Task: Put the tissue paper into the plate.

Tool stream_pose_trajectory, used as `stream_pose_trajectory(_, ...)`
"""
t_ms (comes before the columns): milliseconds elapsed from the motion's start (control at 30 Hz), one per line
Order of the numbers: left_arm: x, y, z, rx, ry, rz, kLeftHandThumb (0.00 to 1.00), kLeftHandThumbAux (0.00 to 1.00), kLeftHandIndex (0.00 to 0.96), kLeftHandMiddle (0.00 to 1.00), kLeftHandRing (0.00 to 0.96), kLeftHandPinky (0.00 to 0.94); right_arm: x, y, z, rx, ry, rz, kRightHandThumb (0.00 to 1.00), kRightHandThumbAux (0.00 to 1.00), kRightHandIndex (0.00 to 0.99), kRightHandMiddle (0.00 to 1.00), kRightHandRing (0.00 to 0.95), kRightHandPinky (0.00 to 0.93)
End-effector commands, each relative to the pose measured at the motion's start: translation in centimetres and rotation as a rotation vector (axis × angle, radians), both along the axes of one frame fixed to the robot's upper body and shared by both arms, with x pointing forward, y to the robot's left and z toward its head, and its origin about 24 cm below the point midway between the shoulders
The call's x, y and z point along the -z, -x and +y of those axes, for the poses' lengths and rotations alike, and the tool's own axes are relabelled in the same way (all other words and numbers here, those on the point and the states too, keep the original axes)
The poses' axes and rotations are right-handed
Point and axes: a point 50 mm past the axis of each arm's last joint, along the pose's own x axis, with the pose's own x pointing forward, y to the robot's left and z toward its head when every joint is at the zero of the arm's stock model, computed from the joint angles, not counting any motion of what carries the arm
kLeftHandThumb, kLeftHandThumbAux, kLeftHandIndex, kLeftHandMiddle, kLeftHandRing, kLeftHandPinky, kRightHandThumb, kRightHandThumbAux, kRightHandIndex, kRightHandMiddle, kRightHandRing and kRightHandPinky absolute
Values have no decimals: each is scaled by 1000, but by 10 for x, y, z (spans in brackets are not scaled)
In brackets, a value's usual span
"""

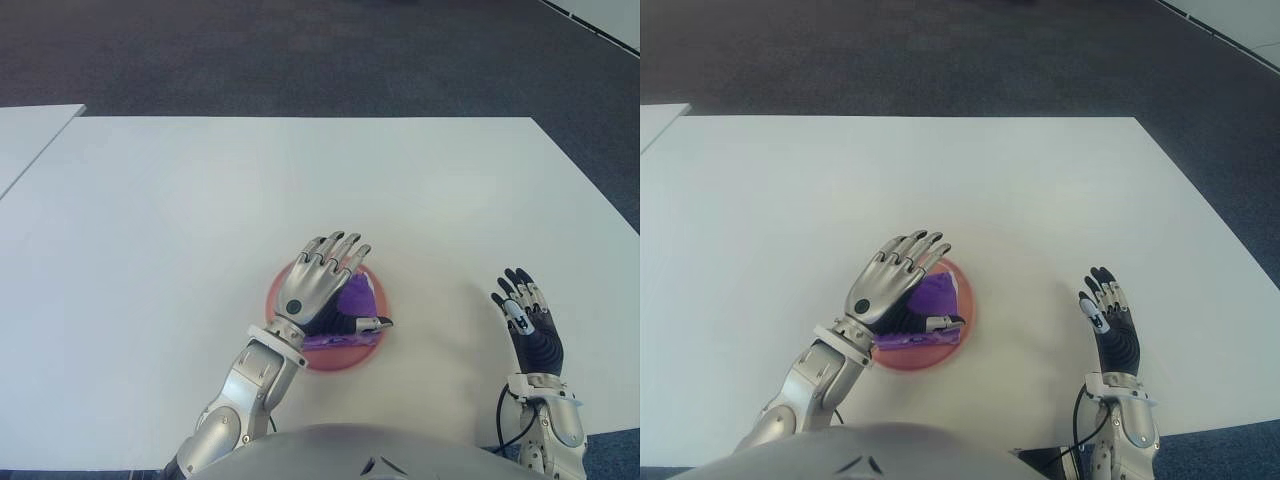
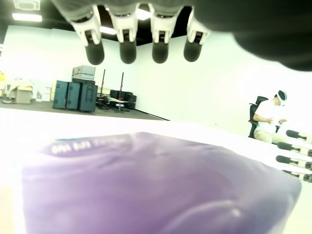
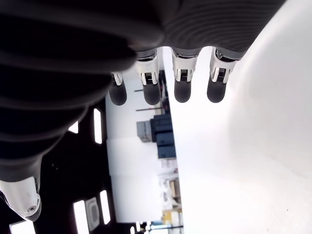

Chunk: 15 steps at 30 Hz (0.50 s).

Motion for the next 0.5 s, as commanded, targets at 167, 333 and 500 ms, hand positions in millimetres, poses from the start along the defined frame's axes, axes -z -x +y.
stream_pose_trajectory(167,-1,-1,8,-55,-4,-14,73,136,0,0,0,0,3,2,2,8,-6,17,143,562,33,68,22,0)
stream_pose_trajectory(333,1,-3,21,-163,167,16,70,182,23,0,0,0,4,3,4,7,-7,17,137,565,29,66,21,0)
stream_pose_trajectory(500,5,-1,34,-311,612,113,105,243,136,46,16,60,4,5,5,2,-13,12,137,567,28,65,22,0)
